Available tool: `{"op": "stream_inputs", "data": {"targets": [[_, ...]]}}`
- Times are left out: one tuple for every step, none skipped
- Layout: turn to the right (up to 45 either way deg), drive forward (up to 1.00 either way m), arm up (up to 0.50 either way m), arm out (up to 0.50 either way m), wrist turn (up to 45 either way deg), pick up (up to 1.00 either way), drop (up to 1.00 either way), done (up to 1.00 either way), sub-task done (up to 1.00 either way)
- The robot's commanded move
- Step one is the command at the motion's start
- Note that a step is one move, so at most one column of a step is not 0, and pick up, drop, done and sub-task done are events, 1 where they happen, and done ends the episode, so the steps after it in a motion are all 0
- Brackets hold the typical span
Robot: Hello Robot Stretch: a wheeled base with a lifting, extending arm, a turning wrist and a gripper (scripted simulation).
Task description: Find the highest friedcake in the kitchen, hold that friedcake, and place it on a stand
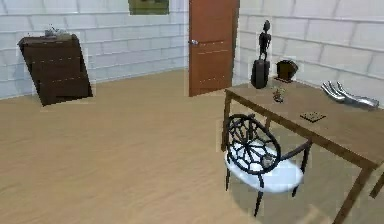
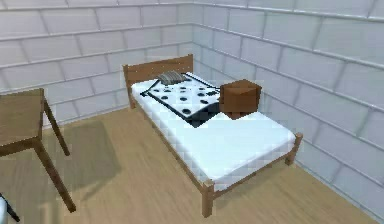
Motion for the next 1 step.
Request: {"op": "stream_inputs", "data": {"targets": [[-15.0,0.0,0.0,0.0,0.0,0.0,0.0,0.0,0.0]]}}
